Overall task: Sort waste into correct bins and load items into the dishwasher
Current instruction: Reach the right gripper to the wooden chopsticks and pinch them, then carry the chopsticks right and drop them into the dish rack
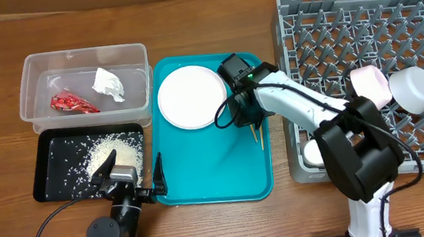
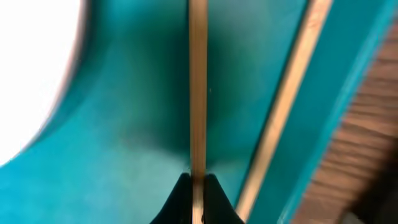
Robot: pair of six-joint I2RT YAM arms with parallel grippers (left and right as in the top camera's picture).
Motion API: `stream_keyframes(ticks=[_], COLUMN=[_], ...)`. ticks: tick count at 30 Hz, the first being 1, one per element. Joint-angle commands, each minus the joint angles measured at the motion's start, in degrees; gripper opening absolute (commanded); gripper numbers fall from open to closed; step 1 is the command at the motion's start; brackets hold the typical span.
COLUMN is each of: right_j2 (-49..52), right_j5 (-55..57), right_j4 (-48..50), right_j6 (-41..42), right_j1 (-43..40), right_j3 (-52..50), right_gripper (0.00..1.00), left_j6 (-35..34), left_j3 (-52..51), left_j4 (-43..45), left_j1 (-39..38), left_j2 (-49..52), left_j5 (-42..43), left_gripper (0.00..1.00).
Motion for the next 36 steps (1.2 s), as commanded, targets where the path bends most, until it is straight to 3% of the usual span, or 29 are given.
stream_keyframes(ticks=[1,8,19,20,22,25,30,36], right_j2=[-10.7,-22.2,-17.3,-16.7,-16.3,-17.7,-21.0,-18.4], right_j5=[1.3,14.5,8.7,10.1,11.2,10.1,3.8,2.1], right_j4=[-0.6,-1.6,-4.5,-5.0,-5.3,-5.8,-5.0,-2.0], right_j6=[1.4,1.8,-4.7,-4.7,-4.8,-4.8,-4.2,2.1], right_j1=[0.2,-3.5,-15.4,-15.5,-15.6,-14.1,-7.8,-0.6], right_j3=[5.0,5.2,0.3,0.2,0.3,1.9,2.7,1.0], right_gripper=[0.04,0.04,0.05,0.08,0.25,0.28,0.41,0.47], left_j6=[-0.4,-0.4,-0.4,-0.4,-0.4,-0.4,-0.4,-0.4], left_j3=[-0.5,-0.5,-0.5,-0.5,-0.5,-0.5,-0.5,-0.5], left_j4=[0.3,0.3,0.3,0.3,0.3,0.3,0.3,0.3], left_j1=[0.3,0.3,0.3,0.3,0.3,0.3,0.3,0.3], left_j2=[-0.4,-0.4,-0.4,-0.4,-0.4,-0.4,-0.4,-0.4], left_j5=[0.0,0.0,0.0,0.0,0.0,0.0,0.0,0.0], left_gripper=[1.00,1.00,1.00,1.00,1.00,1.00,1.00,1.00])
